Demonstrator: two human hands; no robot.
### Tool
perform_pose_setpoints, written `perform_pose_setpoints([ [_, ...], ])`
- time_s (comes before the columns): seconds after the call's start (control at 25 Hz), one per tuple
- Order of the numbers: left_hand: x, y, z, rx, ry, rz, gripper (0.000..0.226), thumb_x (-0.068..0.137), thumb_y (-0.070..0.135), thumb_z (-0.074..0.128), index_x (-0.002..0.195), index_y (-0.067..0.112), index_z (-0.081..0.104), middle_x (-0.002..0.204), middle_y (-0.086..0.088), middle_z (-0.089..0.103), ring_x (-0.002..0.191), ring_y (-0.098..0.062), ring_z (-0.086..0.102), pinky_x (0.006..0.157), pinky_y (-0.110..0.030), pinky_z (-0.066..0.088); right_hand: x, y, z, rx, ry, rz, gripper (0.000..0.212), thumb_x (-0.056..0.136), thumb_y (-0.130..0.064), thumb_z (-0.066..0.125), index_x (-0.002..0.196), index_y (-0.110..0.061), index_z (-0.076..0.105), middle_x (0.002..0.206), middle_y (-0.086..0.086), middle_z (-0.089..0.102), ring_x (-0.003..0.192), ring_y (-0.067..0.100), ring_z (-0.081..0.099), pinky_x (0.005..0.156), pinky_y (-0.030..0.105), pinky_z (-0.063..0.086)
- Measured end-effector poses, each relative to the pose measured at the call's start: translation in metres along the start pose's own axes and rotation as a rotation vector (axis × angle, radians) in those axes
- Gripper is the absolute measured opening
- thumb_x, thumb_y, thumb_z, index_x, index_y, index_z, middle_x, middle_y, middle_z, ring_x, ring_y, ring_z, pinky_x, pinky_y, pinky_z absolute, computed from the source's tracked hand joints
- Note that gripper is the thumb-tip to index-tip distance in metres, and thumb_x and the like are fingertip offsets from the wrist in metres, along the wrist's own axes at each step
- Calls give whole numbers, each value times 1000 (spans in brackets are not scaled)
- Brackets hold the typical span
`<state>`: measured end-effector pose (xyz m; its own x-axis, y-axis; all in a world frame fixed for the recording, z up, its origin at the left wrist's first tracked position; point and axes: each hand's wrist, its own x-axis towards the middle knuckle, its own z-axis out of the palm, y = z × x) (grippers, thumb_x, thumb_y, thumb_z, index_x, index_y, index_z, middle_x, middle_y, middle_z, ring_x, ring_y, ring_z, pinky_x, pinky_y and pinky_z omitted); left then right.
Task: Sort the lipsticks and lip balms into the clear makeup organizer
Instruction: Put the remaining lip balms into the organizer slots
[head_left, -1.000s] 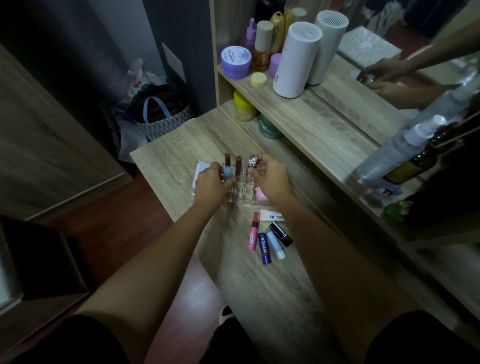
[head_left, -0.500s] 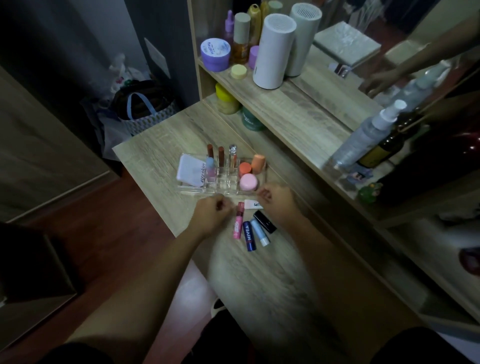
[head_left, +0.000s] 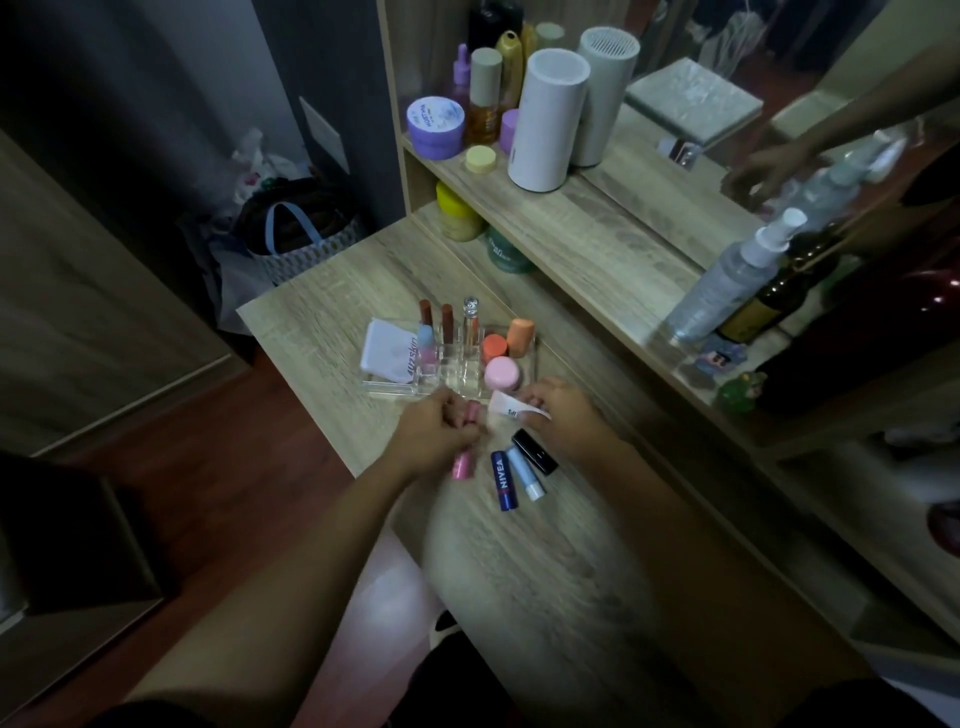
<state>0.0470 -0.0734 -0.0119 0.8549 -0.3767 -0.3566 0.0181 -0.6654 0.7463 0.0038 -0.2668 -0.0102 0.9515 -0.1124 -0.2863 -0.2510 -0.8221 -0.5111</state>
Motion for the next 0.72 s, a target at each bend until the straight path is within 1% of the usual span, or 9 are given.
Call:
perform_pose_setpoints([
  [0.12, -3, 8, -33, -161, 158, 119, 36, 76, 12, 71, 108, 16, 56, 77, 7, 61, 66, -8, 60, 54, -5, 44, -5, -18, -12, 453, 140, -1, 18, 89, -16, 62, 105, -23, 61, 93, -13, 62, 77, -1, 60, 62, 10, 44],
  [0.2, 2, 16, -51, -149, 302, 205, 23, 81, 14, 69, 100, 18, 57, 83, 2, 65, 69, -10, 64, 57, -5, 47, 0, -36, -20, 680, 189, -33, 24, 88, -13, 62, 106, -29, 58, 89, -19, 62, 74, -10, 64, 52, 7, 49],
  [0.24, 4, 21, -57, -136, 367, 241, 17, 83, 17, 68, 97, 17, 58, 84, 1, 68, 68, -6, 65, 57, -4, 47, 4, -44, -23, 744, 234, -37, 26, 88, -12, 63, 107, -28, 58, 90, -19, 63, 73, -15, 63, 53, 4, 49],
  [0.32, 7, 27, -64, -83, 449, 325, 13, 84, 19, 68, 95, 13, 63, 86, -3, 70, 68, 2, 63, 60, 1, 44, 13, -54, -23, 768, 321, -21, 23, 87, -13, 65, 106, -24, 61, 89, -20, 64, 74, -16, 63, 59, 2, 50],
  [0.36, 8, 28, -66, -24, 475, 375, 14, 83, 18, 69, 95, 10, 65, 88, -6, 70, 68, 0, 63, 64, 1, 44, 17, -57, -22, 747, 350, -11, 21, 86, -14, 65, 106, -22, 63, 88, -20, 64, 74, -18, 61, 60, 1, 49],
  [0.44, 12, 27, -66, 125, 493, 453, 18, 82, 16, 70, 96, 6, 67, 90, -11, 68, 73, -14, 63, 72, -15, 50, 25, -57, -14, 695, 376, 5, 21, 86, -13, 66, 108, -15, 64, 85, -21, 61, 71, -23, 58, 60, -5, 44],
  [0.56, 16, 25, -61, 242, 454, 461, 17, 82, 14, 69, 96, 5, 68, 87, -15, 66, 79, -28, 62, 78, -41, 54, 31, -57, -2, 629, 363, 17, 20, 87, -12, 65, 106, -12, 65, 87, -16, 60, 73, -18, 54, 59, -11, 39],
  [0.6, 19, 22, -59, 269, 450, 452, 16, 82, 13, 68, 95, 4, 68, 86, -15, 66, 80, -29, 61, 80, -42, 52, 35, -57, 2, 613, 350, 10, 18, 87, -12, 65, 105, -12, 65, 89, -14, 61, 76, -17, 53, 59, -10, 39],
  [0.72, 24, 20, -53, 325, 431, 435, 14, 80, 6, 68, 92, -1, 69, 86, -20, 67, 80, -34, 62, 78, -25, 37, 41, -57, 9, 580, 333, -3, 17, 87, -12, 65, 104, -14, 66, 95, -9, 64, 79, -14, 55, 58, -7, 42],
])
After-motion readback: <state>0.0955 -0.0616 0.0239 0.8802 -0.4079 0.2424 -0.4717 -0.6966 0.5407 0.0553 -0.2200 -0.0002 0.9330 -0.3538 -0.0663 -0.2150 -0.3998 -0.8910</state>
